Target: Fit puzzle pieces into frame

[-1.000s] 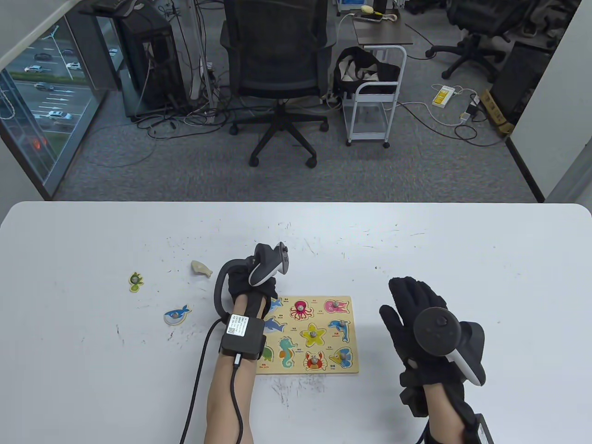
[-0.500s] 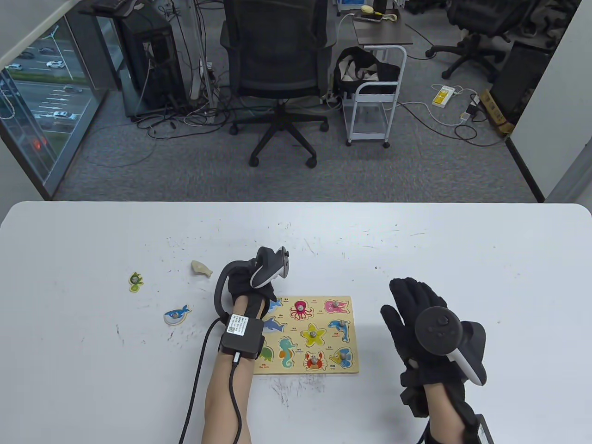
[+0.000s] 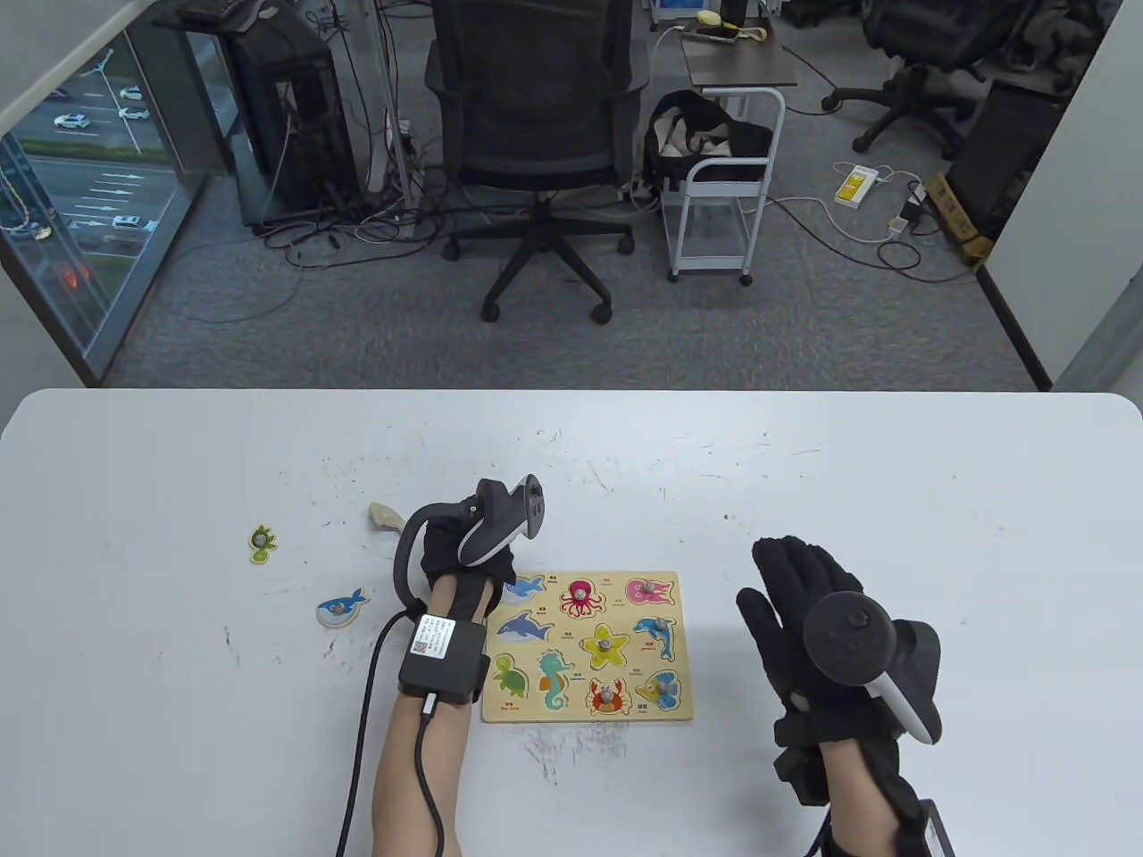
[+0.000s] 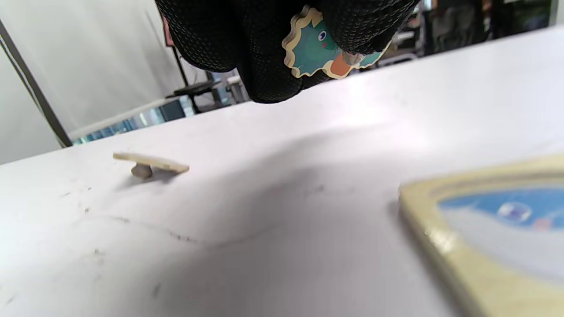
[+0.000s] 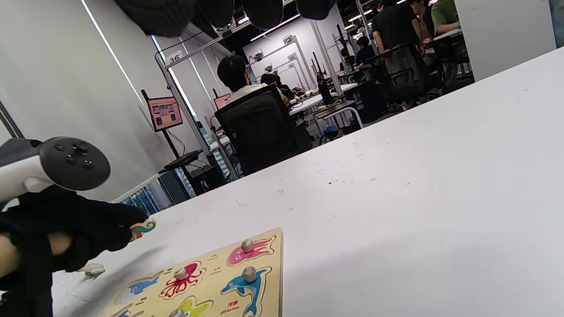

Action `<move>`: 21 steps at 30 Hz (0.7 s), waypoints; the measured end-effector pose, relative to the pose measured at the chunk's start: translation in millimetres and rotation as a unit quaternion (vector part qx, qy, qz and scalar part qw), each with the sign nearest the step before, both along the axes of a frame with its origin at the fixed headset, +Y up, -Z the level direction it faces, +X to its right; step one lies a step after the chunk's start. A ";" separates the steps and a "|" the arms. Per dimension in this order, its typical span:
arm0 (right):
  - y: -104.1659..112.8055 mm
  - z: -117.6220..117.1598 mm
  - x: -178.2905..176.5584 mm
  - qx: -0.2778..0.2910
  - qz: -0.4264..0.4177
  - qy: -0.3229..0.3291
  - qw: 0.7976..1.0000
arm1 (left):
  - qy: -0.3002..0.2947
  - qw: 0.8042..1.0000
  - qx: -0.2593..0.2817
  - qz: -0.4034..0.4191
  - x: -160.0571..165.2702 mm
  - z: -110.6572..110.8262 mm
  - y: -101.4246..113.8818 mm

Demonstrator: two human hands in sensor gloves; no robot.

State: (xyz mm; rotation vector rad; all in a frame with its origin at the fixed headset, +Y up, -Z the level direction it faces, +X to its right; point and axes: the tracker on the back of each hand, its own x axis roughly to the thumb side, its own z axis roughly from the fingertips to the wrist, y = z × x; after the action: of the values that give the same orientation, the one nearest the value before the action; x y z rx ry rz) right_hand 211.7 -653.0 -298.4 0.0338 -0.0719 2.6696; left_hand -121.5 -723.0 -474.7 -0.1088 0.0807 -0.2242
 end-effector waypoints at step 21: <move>-4.5 2.8 -38.7 -0.006 -0.021 0.129 0.991 | -0.168 0.926 0.068 0.330 4.8 129.0 83.5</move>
State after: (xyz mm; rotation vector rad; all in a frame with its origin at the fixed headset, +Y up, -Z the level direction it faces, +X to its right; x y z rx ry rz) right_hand 173.0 -657.5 -295.7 0.3670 0.0264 2.5998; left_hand -116.6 -639.5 -345.7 0.0451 -0.2834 0.4400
